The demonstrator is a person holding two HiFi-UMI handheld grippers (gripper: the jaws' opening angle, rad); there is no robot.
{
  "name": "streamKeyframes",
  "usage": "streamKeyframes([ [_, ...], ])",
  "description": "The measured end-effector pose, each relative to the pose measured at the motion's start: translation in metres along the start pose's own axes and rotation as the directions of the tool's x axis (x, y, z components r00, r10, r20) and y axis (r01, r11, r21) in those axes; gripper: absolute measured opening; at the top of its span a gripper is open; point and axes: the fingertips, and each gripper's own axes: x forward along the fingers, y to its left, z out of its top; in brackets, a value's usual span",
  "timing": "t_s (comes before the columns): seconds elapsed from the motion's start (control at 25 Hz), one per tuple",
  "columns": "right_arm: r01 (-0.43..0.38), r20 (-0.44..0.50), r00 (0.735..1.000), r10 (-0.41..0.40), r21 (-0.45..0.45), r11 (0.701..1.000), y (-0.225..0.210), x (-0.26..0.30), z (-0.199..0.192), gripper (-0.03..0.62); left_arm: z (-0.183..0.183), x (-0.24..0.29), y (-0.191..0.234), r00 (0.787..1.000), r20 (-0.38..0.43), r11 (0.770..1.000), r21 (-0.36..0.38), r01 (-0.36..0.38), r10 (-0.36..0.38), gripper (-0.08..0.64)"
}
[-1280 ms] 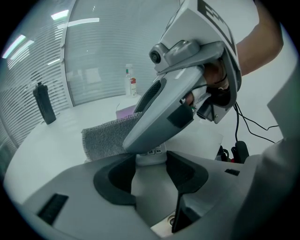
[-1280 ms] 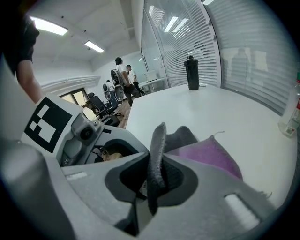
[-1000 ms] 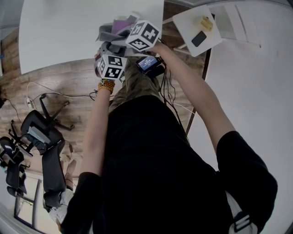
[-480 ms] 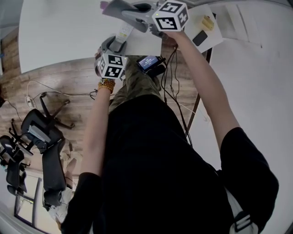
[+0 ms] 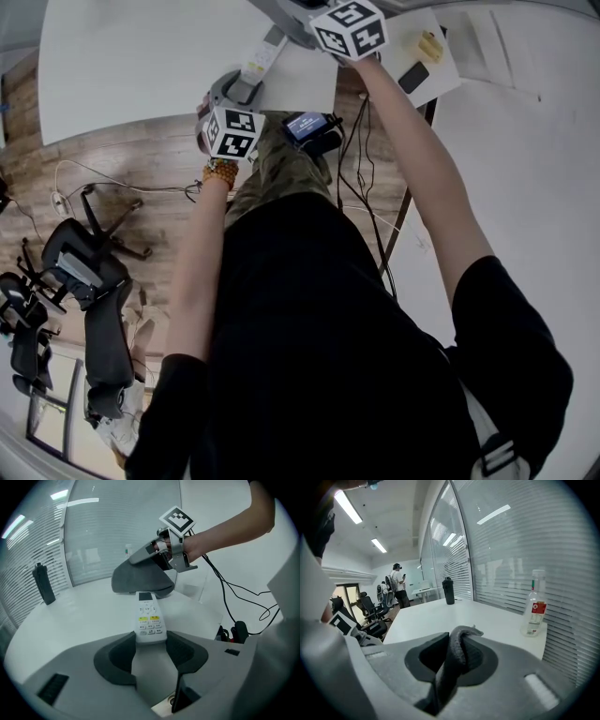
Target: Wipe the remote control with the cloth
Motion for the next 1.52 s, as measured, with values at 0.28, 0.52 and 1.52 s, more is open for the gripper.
streamKeyframes([
  [0.28, 0.045, -0.058, 0.997, -0.047, -0.033, 0.998, -0.013, 0.016, -0.021, 0.048, 0.000, 0.000, 0.000, 1.000, 0.001, 1.000, 0.001, -0.001, 0.001, 0.213],
  [0.52, -0.003, -0.140, 0.990, -0.008, -0.078, 0.997, 0.001, 0.029, -0.052, 0.048, -0.001, 0.001, -0.002, 1.000, 0.002, 1.000, 0.002, -0.002, 0.002, 0.213],
  [1.52, -0.256, -0.283, 0.936, 0.210, -0.137, 0.957, 0.104, 0.040, -0.074, 0.046, -0.002, -0.003, 0.001, 1.000, 0.016, 1.000, -0.001, 0.005, -0.005, 0.215],
])
